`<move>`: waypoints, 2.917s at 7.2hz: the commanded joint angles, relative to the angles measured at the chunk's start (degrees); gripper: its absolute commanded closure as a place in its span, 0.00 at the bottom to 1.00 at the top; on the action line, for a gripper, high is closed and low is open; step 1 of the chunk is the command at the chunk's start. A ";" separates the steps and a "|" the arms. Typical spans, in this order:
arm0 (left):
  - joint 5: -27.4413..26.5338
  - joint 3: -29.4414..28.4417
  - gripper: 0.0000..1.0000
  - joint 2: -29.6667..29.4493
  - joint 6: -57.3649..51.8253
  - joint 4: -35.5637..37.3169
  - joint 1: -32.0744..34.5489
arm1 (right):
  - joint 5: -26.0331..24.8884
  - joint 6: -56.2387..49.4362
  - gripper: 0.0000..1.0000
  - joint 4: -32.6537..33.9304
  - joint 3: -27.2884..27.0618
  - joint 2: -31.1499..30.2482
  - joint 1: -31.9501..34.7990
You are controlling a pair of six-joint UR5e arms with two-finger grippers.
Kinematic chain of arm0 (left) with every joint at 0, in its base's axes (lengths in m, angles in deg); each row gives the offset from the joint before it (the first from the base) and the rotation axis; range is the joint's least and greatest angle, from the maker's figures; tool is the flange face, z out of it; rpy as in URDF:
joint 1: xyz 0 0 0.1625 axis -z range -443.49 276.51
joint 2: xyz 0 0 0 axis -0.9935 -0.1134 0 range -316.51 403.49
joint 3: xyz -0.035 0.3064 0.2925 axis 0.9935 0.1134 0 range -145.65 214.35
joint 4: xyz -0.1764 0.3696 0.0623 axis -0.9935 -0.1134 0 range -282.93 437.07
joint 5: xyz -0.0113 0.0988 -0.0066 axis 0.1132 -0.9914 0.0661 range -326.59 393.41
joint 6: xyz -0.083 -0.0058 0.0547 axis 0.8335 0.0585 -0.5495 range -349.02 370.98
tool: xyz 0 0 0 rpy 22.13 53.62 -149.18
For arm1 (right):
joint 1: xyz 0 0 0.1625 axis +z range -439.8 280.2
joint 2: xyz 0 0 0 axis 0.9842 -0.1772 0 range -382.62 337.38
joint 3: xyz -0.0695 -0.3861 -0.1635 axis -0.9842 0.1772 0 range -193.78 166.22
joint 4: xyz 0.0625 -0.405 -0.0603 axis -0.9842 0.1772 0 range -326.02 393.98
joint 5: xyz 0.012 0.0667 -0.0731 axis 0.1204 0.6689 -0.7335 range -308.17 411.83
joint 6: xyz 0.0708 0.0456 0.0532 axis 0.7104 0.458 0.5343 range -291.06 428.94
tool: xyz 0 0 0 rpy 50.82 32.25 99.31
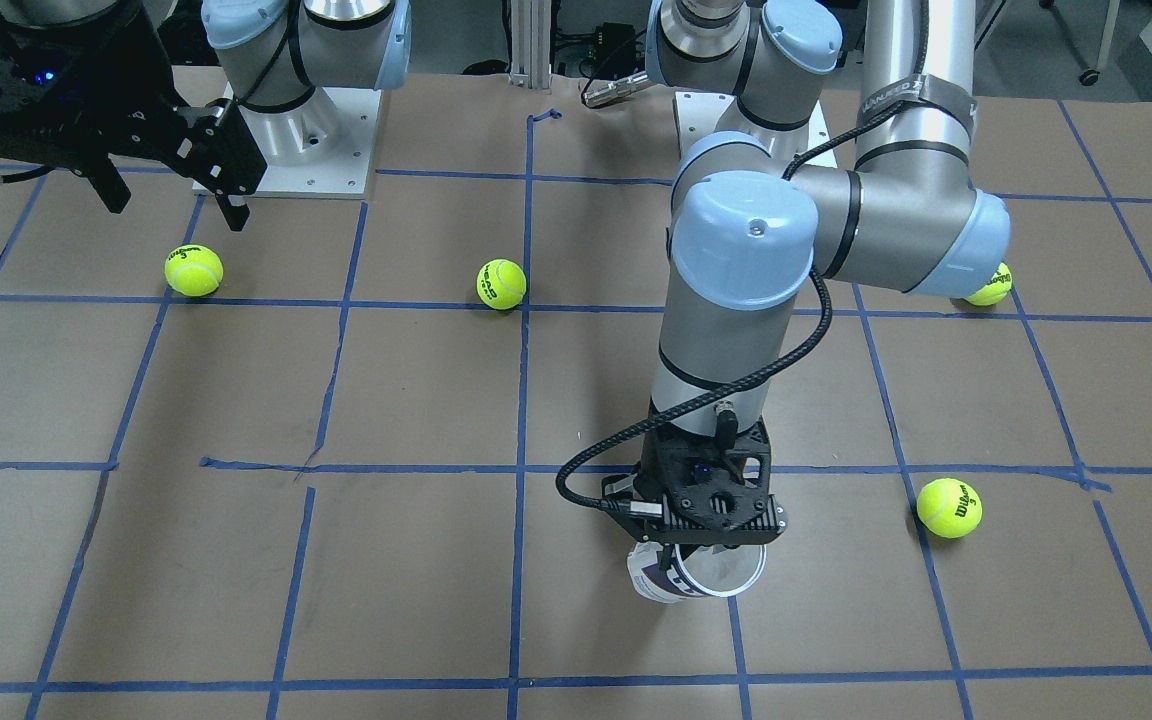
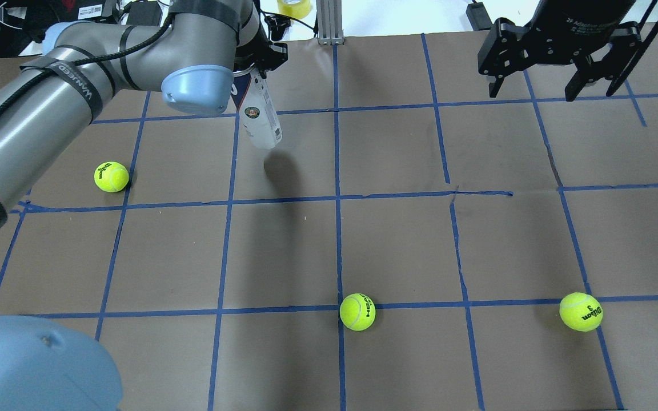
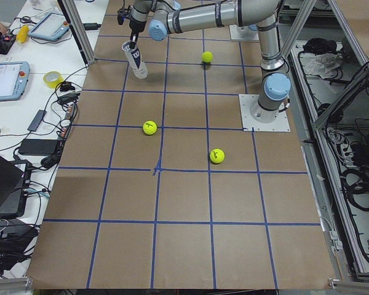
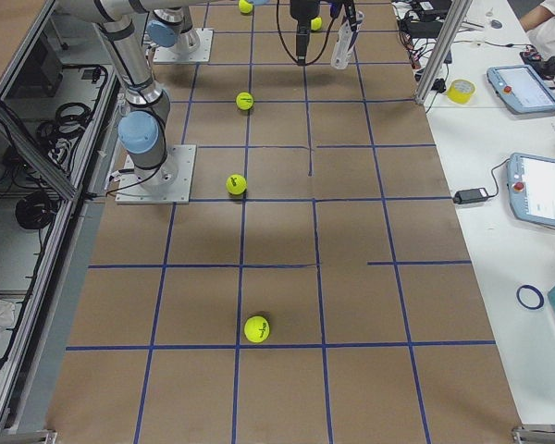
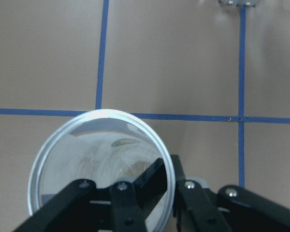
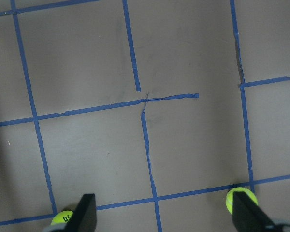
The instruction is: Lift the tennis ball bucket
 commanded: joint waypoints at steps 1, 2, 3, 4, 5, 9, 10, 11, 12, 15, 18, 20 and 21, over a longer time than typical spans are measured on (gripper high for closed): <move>-0.32 2.24 1.00 -0.40 0.41 2.78 1.93 | -0.05 -0.02 0.00 0.00 -0.02 0.01 0.00; -0.15 2.43 1.00 -0.32 0.24 3.05 1.93 | -0.13 -0.02 0.00 0.00 -0.02 0.01 0.00; 0.12 2.51 0.77 -0.40 0.23 2.97 1.93 | 0.04 -0.02 0.00 0.00 -0.02 0.01 0.00; 0.21 2.52 0.01 -0.40 -0.29 2.36 1.93 | -0.13 0.07 0.00 0.00 -0.19 0.01 0.00; 0.29 2.52 0.00 -0.32 -0.21 2.35 1.93 | -0.14 0.15 0.00 0.00 -0.28 0.01 0.00; 1.35 -5.00 0.00 4.59 0.23 -13.64 0.97 | -0.13 0.25 0.00 0.00 -0.28 0.01 0.00; 1.26 -8.78 0.00 6.26 -0.38 -21.82 -1.29 | -0.05 0.85 0.00 0.00 -0.28 0.01 0.00; 1.35 -9.78 0.00 8.63 -1.77 -27.39 -4.80 | -0.13 0.60 0.00 0.00 -0.28 0.01 0.00; 2.04 -9.44 0.00 11.17 -6.31 -30.58 -9.10 | -0.14 0.77 0.00 0.00 -0.28 0.01 0.00; 1.96 -4.10 0.00 19.95 -17.41 -39.04 -18.78 | 0.74 0.16 0.00 0.61 -0.11 0.01 0.00; 2.22 3.56 0.00 24.90 -13.39 -38.52 -20.04 | 0.74 -0.02 0.00 5.27 -0.28 0.27 0.00; 2.05 5.14 0.00 25.61 -13.04 -38.34 -19.77 | 0.74 -0.02 0.00 5.27 -0.28 0.27 0.00; 2.14 5.24 0.00 24.83 -12.17 -37.47 -19.60 | 0.74 -0.02 0.00 5.27 -0.28 0.18 0.00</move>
